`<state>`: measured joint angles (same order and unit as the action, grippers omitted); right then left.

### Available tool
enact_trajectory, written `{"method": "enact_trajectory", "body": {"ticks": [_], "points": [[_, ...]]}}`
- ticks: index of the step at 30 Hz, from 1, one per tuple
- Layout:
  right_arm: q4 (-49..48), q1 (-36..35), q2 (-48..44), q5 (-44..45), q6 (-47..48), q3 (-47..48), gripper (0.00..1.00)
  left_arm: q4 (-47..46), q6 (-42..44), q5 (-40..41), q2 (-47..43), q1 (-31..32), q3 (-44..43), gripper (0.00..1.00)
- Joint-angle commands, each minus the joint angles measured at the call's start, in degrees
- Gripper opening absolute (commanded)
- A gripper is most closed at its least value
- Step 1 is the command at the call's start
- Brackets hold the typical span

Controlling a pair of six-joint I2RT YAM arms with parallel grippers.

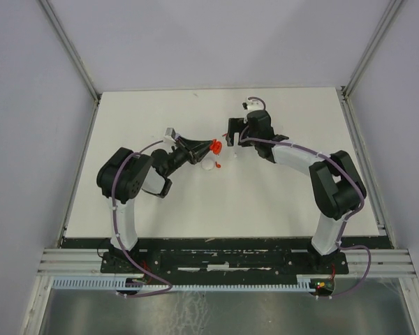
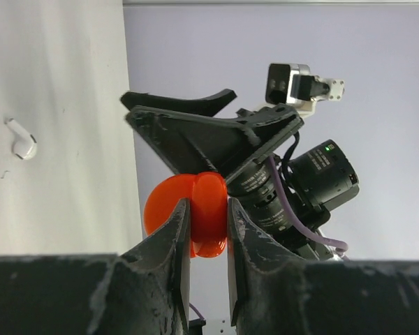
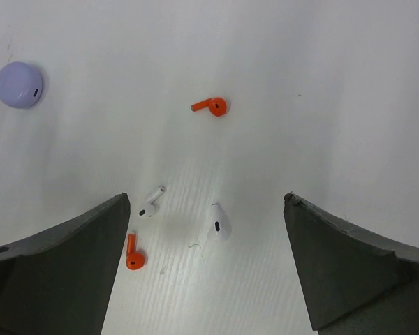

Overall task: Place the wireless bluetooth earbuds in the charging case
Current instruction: Open the charging case.

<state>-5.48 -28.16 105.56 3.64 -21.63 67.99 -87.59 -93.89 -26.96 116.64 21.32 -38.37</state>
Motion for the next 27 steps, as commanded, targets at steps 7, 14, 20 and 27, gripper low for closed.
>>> {"method": "enact_trajectory", "body": {"ticks": [7, 14, 20, 27], "points": [[0.10, -0.04, -6.13, -1.72, 0.05, -3.28, 0.99, -10.91, -0.88, -0.07, -1.03, -3.72, 3.56, 0.03], [0.85, -2.90, -9.48, -3.68, 1.07, -5.41, 0.99, -10.40, 0.02, 0.52, -1.33, -3.79, 3.60, 0.03], [1.91, -5.03, -8.07, -2.50, 0.94, -4.68, 0.99, -7.53, 2.58, 2.09, -4.16, -3.63, 4.92, 0.03], [1.90, -6.67, -5.01, -1.62, 0.55, -2.40, 0.99, -4.40, 4.61, 2.80, -6.86, -3.38, 5.52, 0.05]]}}
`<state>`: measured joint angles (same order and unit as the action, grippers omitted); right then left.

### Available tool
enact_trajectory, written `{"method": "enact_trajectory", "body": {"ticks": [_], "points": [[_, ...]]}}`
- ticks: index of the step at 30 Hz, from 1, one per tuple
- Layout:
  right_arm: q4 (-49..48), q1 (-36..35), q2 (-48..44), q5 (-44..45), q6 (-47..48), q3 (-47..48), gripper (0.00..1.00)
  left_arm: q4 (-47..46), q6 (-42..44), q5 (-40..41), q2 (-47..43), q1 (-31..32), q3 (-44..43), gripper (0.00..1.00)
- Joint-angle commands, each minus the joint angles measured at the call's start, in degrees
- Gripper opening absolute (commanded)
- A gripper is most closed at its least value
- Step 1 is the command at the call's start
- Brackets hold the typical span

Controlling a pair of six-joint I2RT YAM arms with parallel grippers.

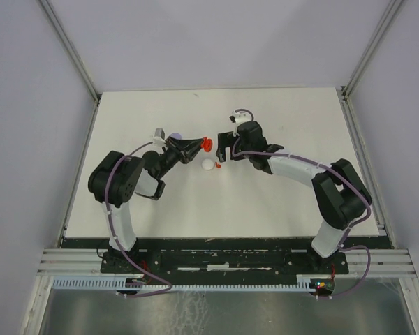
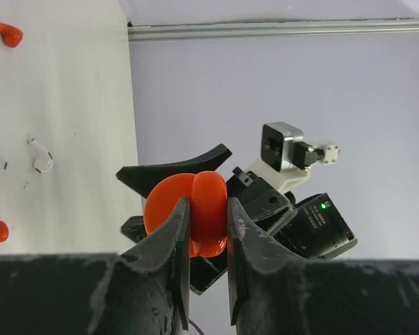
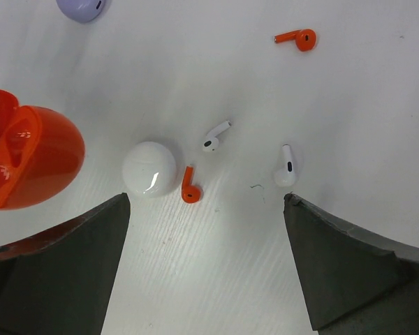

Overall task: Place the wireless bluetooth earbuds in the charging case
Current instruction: Open the charging case.

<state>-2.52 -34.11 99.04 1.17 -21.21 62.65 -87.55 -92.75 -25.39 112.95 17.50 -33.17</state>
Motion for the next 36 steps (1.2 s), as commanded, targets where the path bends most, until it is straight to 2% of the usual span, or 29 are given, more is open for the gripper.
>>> {"method": "enact_trajectory", "body": {"ticks": [1, 21, 36], "points": [[-1.01, -0.85, 1.83, 0.92, 0.11, 3.16, 0.99, -4.21, 3.65, 1.26, -3.17, 0.49, 0.38, 0.05], [-1.10, -1.94, 5.50, 1.20, -0.49, 6.37, 0.99, -1.76, 5.08, 2.51, -2.82, 3.40, -1.23, 0.12], [-1.69, -1.94, 6.41, 1.38, -0.36, 6.94, 0.99, -1.14, 5.30, 2.64, -2.65, 4.38, -1.81, 0.26]]}}
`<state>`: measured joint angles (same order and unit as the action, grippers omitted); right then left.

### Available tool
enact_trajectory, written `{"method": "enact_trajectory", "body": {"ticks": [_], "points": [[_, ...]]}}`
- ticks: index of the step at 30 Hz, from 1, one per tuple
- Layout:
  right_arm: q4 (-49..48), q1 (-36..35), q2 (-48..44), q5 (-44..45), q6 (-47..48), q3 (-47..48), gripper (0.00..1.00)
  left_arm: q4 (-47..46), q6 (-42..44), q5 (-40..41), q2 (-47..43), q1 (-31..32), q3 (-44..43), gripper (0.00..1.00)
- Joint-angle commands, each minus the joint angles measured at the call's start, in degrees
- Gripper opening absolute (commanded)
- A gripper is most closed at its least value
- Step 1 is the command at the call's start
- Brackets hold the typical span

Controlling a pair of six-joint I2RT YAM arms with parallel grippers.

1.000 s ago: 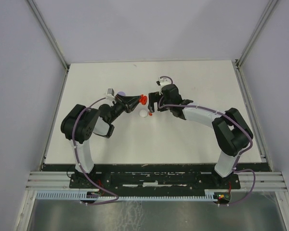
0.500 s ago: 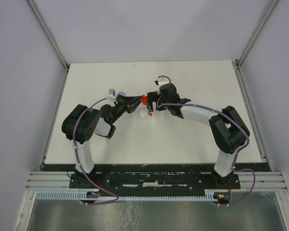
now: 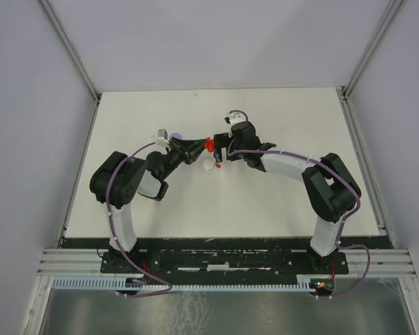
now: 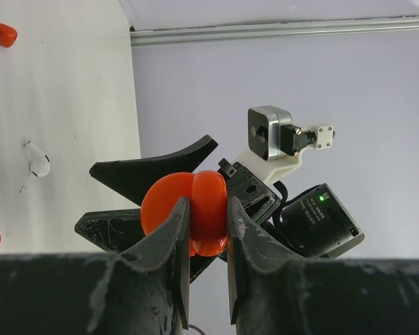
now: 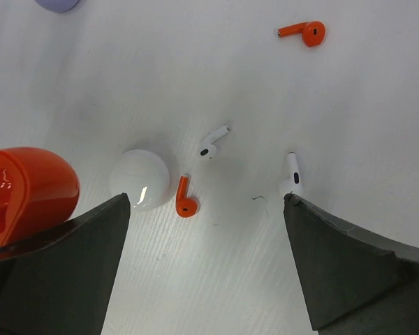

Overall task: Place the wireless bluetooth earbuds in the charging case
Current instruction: Open the charging case.

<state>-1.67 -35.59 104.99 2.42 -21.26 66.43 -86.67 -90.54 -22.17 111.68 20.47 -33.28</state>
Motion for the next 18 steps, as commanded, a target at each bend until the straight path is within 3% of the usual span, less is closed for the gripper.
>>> {"method": "enact_trajectory", "body": {"ticks": [1, 8, 18], "points": [[-2.55, -0.47, 0.55, 0.09, -0.33, 3.25, 0.99, -2.05, 3.01, -0.59, -1.35, 1.46, -1.70, 0.26], [-2.49, -0.44, 1.27, -0.09, -0.38, 3.78, 0.99, -2.05, 3.00, -0.59, -1.20, 1.75, -1.97, 0.31], [-2.45, -0.41, 0.55, 0.33, -0.15, 3.24, 0.99, -1.87, 3.00, -0.52, -1.25, 1.83, -2.01, 0.30]]}}
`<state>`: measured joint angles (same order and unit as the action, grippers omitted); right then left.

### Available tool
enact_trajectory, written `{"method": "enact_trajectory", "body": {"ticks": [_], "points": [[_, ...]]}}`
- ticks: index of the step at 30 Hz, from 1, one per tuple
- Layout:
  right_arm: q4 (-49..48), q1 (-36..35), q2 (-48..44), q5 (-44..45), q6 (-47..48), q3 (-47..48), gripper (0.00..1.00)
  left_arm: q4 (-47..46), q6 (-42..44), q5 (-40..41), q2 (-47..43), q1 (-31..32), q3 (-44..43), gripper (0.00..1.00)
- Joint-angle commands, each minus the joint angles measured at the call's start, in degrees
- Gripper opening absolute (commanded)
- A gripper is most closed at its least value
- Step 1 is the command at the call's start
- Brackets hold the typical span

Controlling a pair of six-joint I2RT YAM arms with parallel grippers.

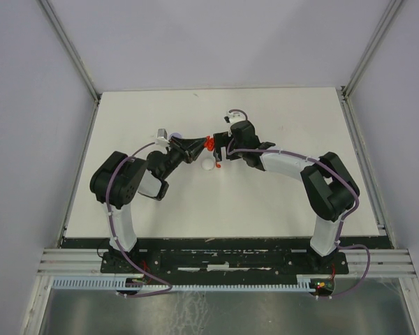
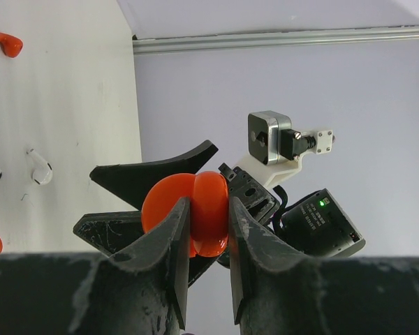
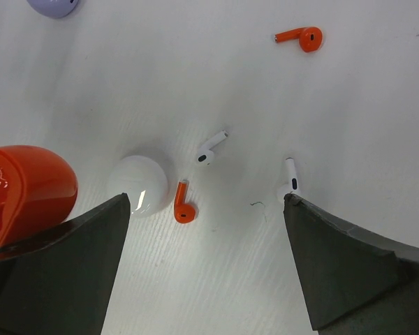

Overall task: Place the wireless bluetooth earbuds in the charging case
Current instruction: Open the charging case, then pick up the earbud from the center of the board.

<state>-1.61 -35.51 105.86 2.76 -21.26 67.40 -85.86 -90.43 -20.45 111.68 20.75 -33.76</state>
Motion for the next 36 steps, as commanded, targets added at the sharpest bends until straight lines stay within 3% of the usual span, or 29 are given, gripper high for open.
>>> {"method": "enact_trajectory", "body": {"ticks": [1, 12, 22, 32, 36], "points": [[-2.51, -0.49, -0.46, 0.04, -0.19, 2.30, 0.99, -2.68, 2.89, -2.24, -1.25, 1.55, -1.57, 0.30], [-3.00, -0.49, -0.52, 0.65, -0.31, 2.26, 0.99, -3.00, 2.63, -2.34, -1.07, 1.54, -1.45, 0.30], [-0.78, 1.16, -8.46, 4.02, 1.58, -4.56, 0.99, -4.69, 1.87, -2.73, -0.33, -0.82, -0.38, 0.26], [8.60, 1.66, -8.86, 4.42, 4.18, -1.63, 1.00, -5.72, 2.22, -4.06, -1.33, -5.00, 2.44, 0.24], [9.45, 1.46, -6.33, 1.12, 4.84, -0.26, 0.91, -5.21, 2.50, -4.53, -2.05, -6.77, 3.55, 0.24]]}}
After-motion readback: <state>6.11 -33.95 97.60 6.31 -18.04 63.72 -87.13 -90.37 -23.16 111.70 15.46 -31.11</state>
